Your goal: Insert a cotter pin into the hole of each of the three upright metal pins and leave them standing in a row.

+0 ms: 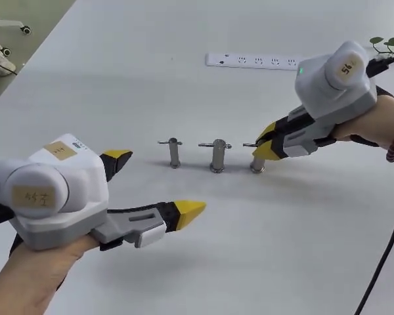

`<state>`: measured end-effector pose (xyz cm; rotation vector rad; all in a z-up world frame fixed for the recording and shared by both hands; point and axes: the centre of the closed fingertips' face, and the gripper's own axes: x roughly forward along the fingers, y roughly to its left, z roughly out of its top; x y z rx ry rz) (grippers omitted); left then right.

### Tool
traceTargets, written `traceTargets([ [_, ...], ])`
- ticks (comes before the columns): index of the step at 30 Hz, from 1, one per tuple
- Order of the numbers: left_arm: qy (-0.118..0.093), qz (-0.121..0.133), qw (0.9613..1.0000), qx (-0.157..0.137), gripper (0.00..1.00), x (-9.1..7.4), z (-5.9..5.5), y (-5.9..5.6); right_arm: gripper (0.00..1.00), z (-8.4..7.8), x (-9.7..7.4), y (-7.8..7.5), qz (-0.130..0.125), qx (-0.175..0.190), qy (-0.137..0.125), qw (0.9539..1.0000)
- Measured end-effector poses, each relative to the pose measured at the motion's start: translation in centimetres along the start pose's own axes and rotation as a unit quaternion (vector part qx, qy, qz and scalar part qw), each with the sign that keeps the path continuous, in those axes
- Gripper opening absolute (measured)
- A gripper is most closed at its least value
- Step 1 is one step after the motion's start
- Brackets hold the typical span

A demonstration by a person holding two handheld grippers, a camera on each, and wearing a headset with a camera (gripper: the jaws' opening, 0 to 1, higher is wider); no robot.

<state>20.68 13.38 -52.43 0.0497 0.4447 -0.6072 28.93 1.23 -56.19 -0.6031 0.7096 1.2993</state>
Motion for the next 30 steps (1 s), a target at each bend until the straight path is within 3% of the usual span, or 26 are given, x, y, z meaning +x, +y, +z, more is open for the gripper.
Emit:
traceTargets([
  [18,0.002,0.002,1.0000,-0.002,0.86,0.2,0.0,0.3,0.10,0.0,0.2,-0.1,0.003,0.023,-0.010,0.9997],
  [22,0.000,0.004,1.0000,-0.006,0.86,0.4,0.2,0.6,0.14,0.4,0.0,0.1,0.000,0.032,-0.020,0.9993],
  [27,-0.005,0.008,0.9999,-0.012,0.85,0.6,0.6,1.1,0.26,0.8,-0.7,0.2,-0.022,0.042,-0.030,0.9984],
  [30,-0.008,0.010,0.9998,-0.014,0.85,0.7,0.9,1.3,0.27,1.1,-1.1,0.7,-0.029,0.043,-0.035,0.9981],
])
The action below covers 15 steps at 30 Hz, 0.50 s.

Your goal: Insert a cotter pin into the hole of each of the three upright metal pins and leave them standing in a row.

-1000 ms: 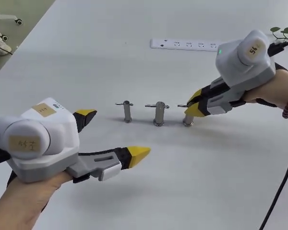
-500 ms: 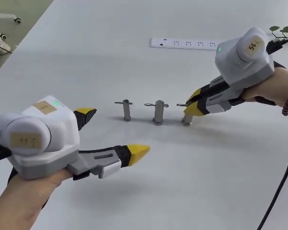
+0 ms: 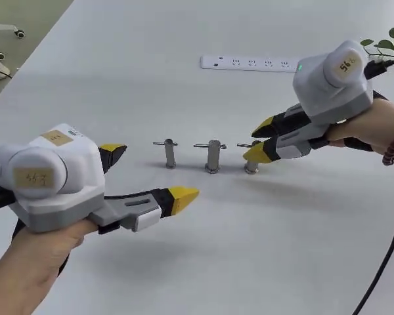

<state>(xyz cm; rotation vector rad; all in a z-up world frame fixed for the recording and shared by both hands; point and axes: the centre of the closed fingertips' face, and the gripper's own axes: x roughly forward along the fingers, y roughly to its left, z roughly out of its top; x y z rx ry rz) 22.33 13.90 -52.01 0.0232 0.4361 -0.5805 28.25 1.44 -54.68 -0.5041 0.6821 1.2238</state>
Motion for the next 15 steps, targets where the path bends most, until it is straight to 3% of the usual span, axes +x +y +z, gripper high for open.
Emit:
traceTargets([
  [3,-0.002,0.000,1.0000,-0.005,0.85,0.2,0.2,0.1,0.27,0.1,-0.6,0.3,-0.015,0.002,-0.005,0.9999],
  [10,0.003,0.009,0.9999,-0.013,0.85,0.5,0.1,0.5,0.30,0.0,-1.6,0.2,-0.075,0.055,-0.035,0.9951],
  [14,0.004,0.019,0.9996,-0.018,0.84,0.7,0.1,0.8,0.37,0.3,-2.2,0.7,-0.104,0.114,-0.070,0.9855],
  [15,0.004,0.022,0.9996,-0.017,0.84,0.7,0.1,0.9,0.39,0.5,-2.4,0.7,-0.117,0.133,-0.083,0.9807],
])
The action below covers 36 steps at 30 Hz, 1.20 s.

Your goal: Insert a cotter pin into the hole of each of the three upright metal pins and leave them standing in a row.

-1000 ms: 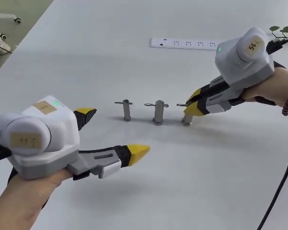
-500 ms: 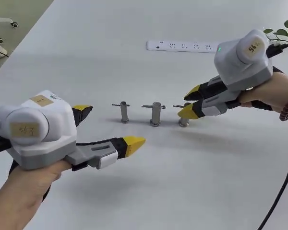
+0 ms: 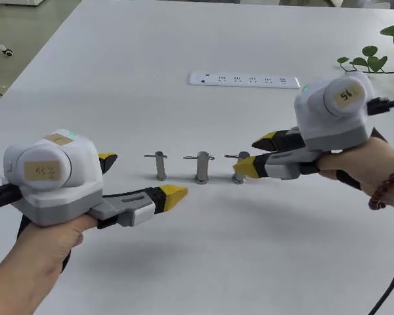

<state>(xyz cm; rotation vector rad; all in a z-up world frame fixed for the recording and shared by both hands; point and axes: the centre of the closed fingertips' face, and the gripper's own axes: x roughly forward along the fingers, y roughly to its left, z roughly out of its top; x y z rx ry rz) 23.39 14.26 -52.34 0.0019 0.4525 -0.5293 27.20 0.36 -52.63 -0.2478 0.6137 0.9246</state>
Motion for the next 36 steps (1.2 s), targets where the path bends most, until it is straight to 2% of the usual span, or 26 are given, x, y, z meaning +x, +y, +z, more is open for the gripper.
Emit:
traceTargets([
  [3,-0.001,0.005,1.0000,-0.004,0.83,0.1,0.0,0.1,0.47,0.5,-0.4,0.2,-0.020,0.027,-0.024,0.9991],
  [6,-0.002,0.010,0.9999,-0.012,0.83,0.3,0.0,0.1,0.54,0.5,-0.7,0.6,-0.031,0.047,-0.031,0.9979],
  [12,-0.004,0.015,0.9997,-0.020,0.83,0.3,0.1,0.0,0.60,-0.1,-1.1,1.5,-0.054,0.085,-0.043,0.9940],
  [15,-0.006,0.014,0.9996,-0.024,0.85,0.2,0.2,-0.1,0.63,-0.6,-1.2,1.7,-0.066,0.092,-0.043,0.9926],
  [18,-0.002,0.016,0.9997,-0.017,0.86,0.0,0.2,-0.2,0.64,-1.3,-1.3,2.0,-0.076,0.099,-0.044,0.9913],
  [22,0.000,0.015,0.9998,-0.013,0.88,-0.3,0.2,-0.4,0.71,-1.6,-1.3,2.2,-0.079,0.105,-0.049,0.9901],
  [29,0.003,0.019,0.9998,-0.009,0.91,-0.6,0.3,-0.5,0.73,-1.7,-1.3,2.6,-0.086,0.092,-0.046,0.9910],
  [33,0.002,0.021,0.9997,-0.013,0.92,-0.7,0.4,-0.5,0.72,-2.1,-1.1,2.6,-0.092,0.081,-0.034,0.9918],
  [36,0.002,0.025,0.9996,-0.012,0.93,-0.8,0.4,-0.3,0.72,-1.9,-1.1,2.7,-0.092,0.089,-0.041,0.9909],
])
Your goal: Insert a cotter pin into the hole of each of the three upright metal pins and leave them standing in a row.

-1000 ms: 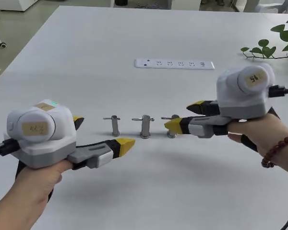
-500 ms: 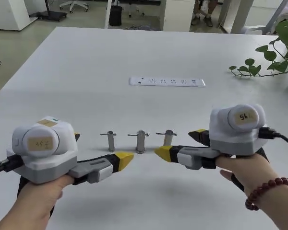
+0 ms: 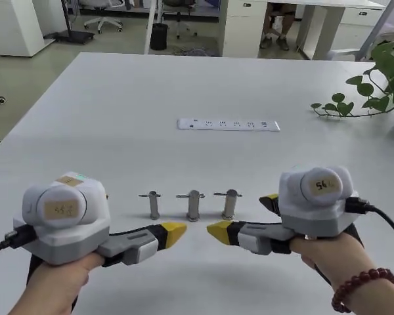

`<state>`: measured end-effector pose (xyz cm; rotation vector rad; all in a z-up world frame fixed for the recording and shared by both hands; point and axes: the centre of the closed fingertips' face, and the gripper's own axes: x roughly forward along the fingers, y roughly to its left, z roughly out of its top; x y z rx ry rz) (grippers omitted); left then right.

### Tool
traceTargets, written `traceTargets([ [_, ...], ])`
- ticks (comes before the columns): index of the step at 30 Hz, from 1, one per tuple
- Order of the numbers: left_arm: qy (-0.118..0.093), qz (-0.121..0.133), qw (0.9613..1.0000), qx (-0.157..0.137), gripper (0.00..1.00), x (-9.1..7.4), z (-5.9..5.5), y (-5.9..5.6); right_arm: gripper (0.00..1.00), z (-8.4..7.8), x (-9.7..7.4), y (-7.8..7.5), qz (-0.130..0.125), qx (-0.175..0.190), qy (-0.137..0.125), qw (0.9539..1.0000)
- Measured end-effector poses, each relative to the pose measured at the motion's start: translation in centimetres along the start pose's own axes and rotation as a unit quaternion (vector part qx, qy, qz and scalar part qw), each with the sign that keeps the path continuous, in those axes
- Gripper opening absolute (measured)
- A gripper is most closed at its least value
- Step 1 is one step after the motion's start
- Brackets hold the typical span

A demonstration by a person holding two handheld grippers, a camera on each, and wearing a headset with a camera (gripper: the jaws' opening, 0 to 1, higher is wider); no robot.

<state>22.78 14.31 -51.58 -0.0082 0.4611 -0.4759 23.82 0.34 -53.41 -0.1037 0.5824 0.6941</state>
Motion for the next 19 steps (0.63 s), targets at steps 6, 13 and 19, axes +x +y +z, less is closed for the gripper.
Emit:
traceTargets([
  [6,0.005,0.009,0.9999,0.003,0.99,-0.25,-0.22,0.39,0.72,0.21,-0.08,0.03,-0.002,0.006,-0.004,1.0000],
  [13,0.004,0.012,0.9999,0.006,0.99,-0.46,-0.11,0.52,0.70,0.20,-0.24,0.48,0.001,0.013,-0.007,0.9999],
  [19,0.002,0.014,0.9999,0.003,0.99,-0.72,-0.01,0.58,0.68,0.18,-0.59,0.50,-0.002,0.012,-0.009,0.9999],
])
